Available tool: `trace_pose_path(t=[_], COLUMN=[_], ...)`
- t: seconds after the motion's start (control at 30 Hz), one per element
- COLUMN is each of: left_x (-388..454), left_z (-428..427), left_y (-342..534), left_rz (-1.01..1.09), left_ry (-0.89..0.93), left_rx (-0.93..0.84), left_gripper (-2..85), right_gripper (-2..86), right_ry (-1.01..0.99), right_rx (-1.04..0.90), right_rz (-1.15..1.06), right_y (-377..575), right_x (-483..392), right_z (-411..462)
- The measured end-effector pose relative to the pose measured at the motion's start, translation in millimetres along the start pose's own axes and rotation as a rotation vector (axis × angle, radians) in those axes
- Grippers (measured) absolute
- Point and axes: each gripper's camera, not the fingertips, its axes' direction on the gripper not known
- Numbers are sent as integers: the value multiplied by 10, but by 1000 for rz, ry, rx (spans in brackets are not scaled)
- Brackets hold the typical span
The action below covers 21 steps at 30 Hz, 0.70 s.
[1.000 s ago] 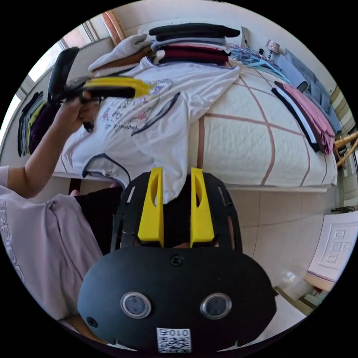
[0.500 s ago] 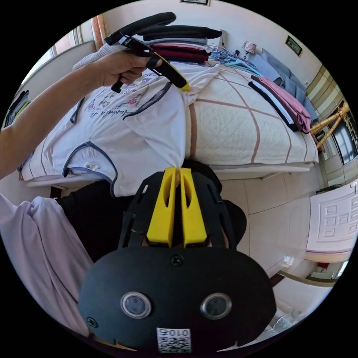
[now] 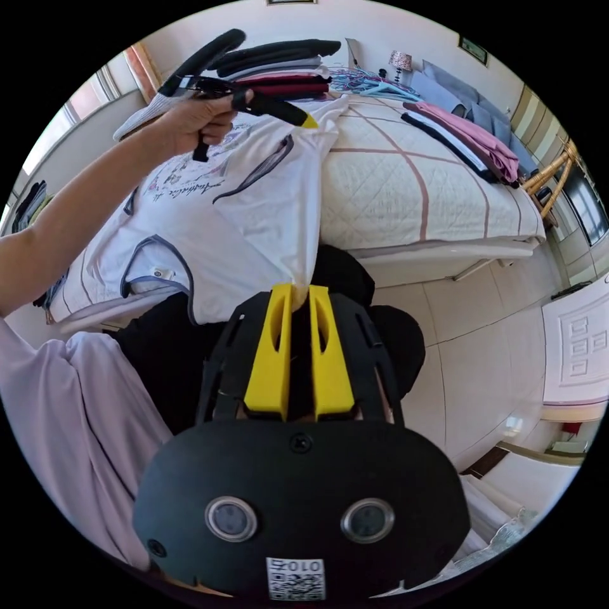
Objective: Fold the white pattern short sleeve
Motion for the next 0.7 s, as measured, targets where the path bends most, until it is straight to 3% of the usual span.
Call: trace_pose_path(t=[0.23,0.43,0.57,0.7], left_x=[653,1214,1550,1972], left_z=[-1526,-2031,-2169,-2175], left_y=[1122,2384,2853,3138], left_rz=[154,86,66,125], left_ry=[-196,-447,-437,-469], left_rx=[151,-2,-27,-126], left_gripper=[73,81,86,96], right_gripper=[68,67,71,75], right_ry=[98,159,193,246], right_rx=[82,125,-48,-27], right_rz=[-90,-310,-436,-501], right_y=[283,350,217,211], right_x=[-182,-698,-930,-1036], right_z=[-231,-190,118,-47])
